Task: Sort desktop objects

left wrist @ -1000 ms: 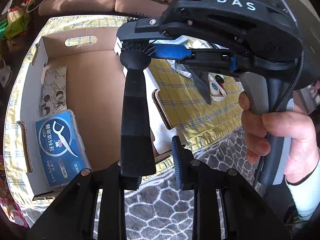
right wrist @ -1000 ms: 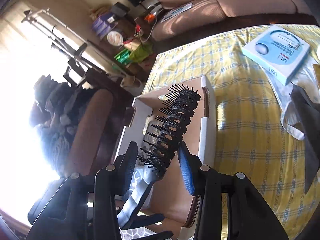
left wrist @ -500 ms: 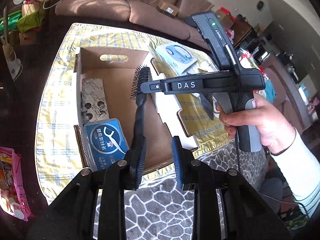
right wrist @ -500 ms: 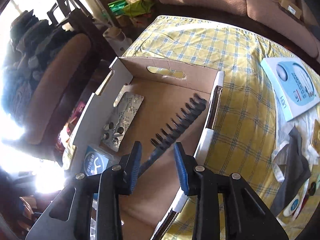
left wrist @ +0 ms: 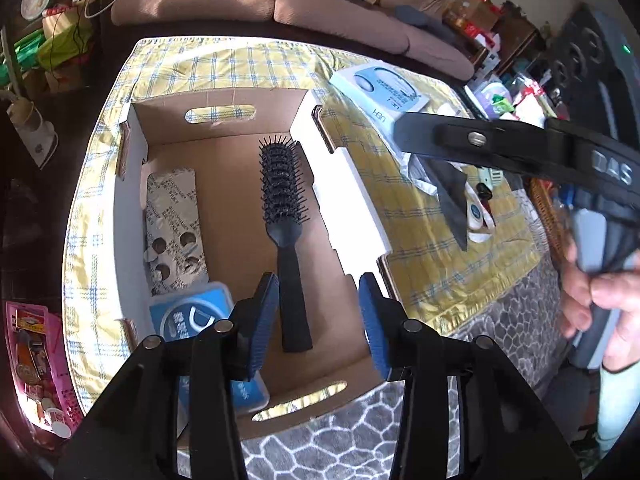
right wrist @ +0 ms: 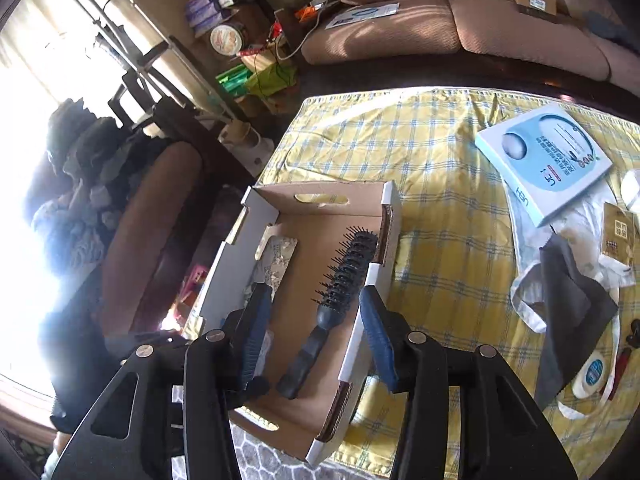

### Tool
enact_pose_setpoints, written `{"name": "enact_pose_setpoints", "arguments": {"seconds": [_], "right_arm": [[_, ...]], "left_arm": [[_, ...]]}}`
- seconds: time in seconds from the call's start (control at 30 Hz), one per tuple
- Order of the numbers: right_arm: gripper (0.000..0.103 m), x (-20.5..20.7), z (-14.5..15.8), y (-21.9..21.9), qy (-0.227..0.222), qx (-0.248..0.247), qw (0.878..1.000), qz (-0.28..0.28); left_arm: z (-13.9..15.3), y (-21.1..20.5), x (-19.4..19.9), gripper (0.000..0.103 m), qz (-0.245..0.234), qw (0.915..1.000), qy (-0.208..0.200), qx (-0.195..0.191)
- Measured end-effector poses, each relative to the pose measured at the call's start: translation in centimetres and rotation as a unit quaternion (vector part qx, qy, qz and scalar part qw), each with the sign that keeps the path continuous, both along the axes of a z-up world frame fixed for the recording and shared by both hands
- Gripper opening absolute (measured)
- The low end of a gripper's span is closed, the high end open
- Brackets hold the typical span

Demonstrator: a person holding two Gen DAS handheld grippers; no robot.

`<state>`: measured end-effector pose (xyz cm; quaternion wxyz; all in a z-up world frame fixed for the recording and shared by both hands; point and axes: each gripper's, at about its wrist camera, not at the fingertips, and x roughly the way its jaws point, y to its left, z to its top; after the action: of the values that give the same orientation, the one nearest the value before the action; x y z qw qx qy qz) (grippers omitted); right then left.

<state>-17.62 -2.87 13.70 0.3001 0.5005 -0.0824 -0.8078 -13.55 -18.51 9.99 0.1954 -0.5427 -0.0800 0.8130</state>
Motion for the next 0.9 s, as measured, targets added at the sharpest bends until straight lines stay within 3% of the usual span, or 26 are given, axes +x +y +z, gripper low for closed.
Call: {"name": "enact_pose_setpoints", "arguments": {"seconds": [0.03,0.2,0.27,0.37,0.57,0.7,0.8,0.9], "right_arm": [[0.049,0.2,0.8,2.1,-0.001,-0.03,0.999,-0.016],[0.058,1.1,2.0,5.9,0.004,-0.067,0.997,-0.029],[0.058,1.5,2.0,7.0,0.004,-0.078,0.997,-0.029],[0.058,1.9,1.7,8.6,0.002,-0.094,0.995,-0.035],[0.059,2.1,0.7,10.9,-0.008,-0.109,0.993,-0.049],[0.059,2.3,0.2,11.7,-0.014,-0.117,0.992,-0.055],[0.06,2.8,0.1,11.8,-0.016,-0.121,0.991,-0.054],[0.06,3.4,0.3,11.7,-0.014,-0.121,0.991,-0.046]], "left_arm": [[-0.2,0.2,-0.8,0.039,0.013,0.9999,-0.005,-0.004],[-2.5,-0.3,-4.9,0.039,0.067,0.9966,-0.048,-0.002],[-4.0,-1.0,-6.2,0.039,0.093,0.9926,-0.074,0.026],[-5.9,-2.3,-6.9,0.039,0.138,0.9795,-0.112,0.094],[-7.3,-2.5,-6.8,0.04,0.17,0.9667,-0.132,0.138],[-8.0,-2.5,-6.0,0.047,0.198,0.9476,-0.155,0.197],[-8.7,-2.1,-5.5,0.047,0.213,0.9382,-0.164,0.218],[-8.0,-2.7,-5.1,0.049,0.223,0.9433,-0.145,0.198]]}}
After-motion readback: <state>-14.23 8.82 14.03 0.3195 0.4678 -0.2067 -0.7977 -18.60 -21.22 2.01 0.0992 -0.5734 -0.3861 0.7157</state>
